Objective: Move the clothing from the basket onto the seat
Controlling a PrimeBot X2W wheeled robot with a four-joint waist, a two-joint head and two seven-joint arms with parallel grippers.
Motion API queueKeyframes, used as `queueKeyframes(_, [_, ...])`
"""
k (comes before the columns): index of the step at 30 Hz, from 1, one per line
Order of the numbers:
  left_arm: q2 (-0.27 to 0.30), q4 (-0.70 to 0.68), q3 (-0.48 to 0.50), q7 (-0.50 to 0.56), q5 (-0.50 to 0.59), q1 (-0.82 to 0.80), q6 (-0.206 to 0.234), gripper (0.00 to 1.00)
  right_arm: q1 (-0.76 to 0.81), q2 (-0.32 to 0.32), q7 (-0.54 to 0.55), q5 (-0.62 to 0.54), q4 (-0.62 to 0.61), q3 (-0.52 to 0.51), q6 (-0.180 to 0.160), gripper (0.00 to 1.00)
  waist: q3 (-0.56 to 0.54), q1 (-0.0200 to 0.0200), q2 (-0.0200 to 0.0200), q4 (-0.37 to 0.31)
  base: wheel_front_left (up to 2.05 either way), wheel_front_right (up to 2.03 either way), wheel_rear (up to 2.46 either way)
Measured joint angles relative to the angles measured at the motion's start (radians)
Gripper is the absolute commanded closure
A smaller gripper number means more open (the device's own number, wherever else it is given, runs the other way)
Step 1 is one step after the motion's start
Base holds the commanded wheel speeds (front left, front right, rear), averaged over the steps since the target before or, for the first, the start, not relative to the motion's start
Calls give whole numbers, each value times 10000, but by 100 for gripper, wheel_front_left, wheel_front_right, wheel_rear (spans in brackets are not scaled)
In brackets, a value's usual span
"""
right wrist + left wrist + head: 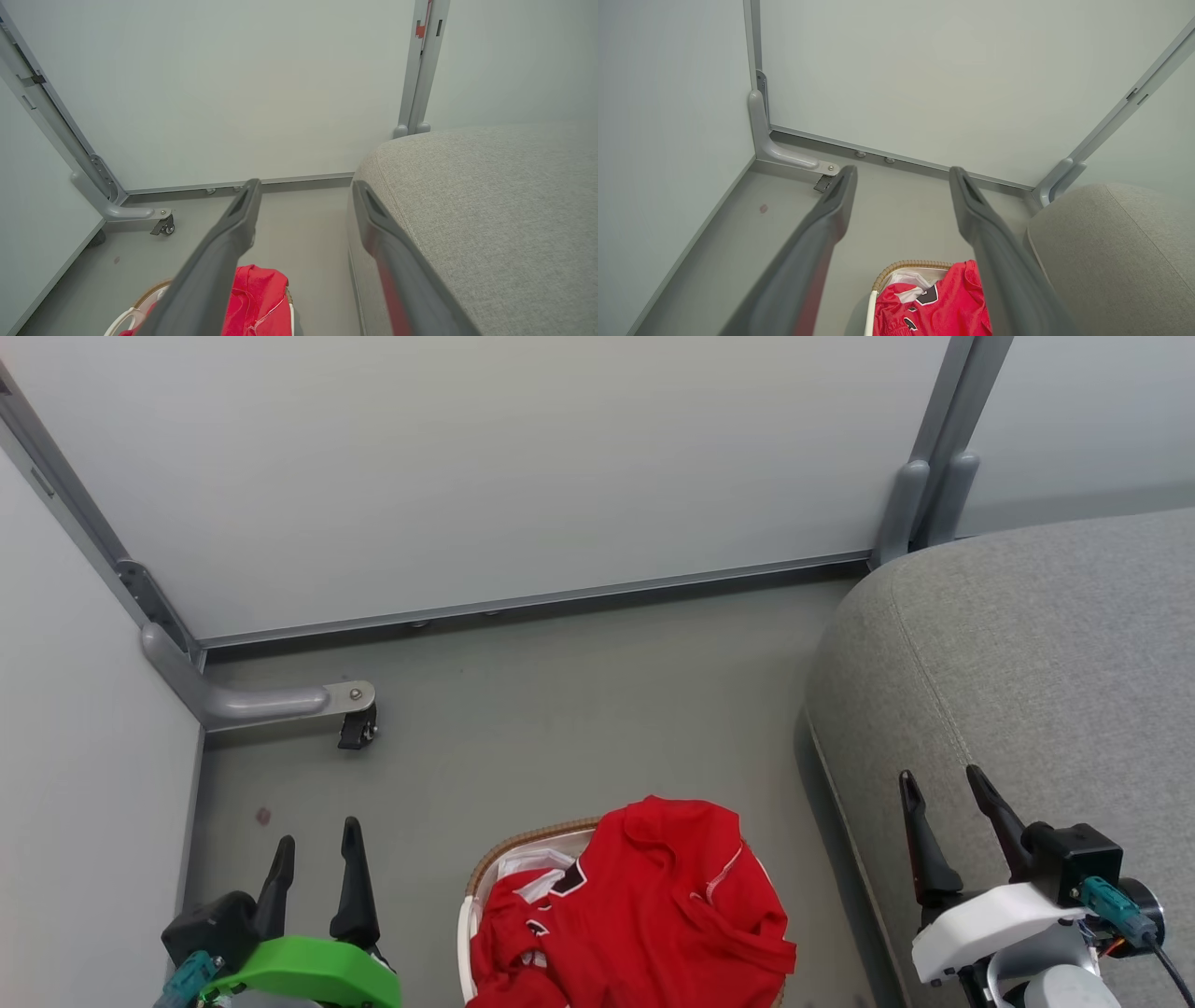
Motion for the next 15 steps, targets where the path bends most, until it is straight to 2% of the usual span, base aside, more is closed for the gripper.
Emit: queueKeyframes(15, [12, 226, -107, -261, 844, 2, 4, 0, 0, -12, -267, -1030, 138, 109, 0, 0, 35, 0, 0, 53, 0, 0, 0])
